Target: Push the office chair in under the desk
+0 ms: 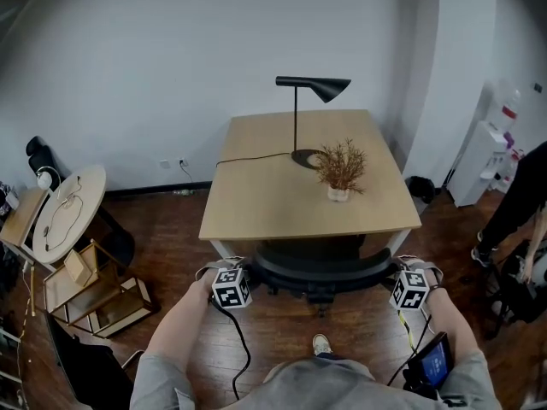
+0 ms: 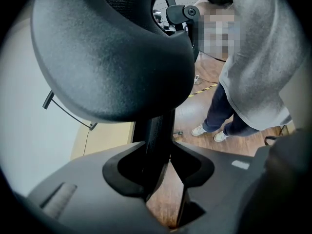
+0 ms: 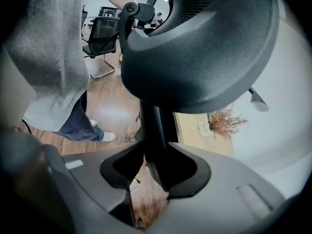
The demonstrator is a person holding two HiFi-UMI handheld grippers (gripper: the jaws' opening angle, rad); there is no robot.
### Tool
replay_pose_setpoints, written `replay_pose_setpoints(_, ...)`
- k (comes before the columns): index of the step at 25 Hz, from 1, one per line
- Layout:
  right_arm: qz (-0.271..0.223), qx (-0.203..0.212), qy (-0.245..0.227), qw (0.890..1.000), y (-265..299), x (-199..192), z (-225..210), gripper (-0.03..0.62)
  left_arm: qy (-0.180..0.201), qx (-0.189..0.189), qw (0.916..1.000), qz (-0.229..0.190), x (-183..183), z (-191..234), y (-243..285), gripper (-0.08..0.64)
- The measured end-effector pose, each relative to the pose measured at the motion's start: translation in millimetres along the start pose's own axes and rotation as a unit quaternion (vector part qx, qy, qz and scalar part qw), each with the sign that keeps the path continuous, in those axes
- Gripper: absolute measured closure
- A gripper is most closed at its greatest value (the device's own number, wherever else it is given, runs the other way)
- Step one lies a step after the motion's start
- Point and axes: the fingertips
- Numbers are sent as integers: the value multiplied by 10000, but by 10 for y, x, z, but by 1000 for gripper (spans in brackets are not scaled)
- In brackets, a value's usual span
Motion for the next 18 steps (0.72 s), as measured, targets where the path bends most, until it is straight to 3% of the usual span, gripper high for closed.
replay_pose_setpoints(18, -78, 9, -102, 9999, 292, -203, -542, 431, -99, 21, 9999, 90, 91, 521, 226, 407)
Point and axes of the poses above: the fingertips, and each gripper's own axes: y forward along the fingers, z to its left, x out of its top, and after that the axes turned 14 degrees about -y, right-handed
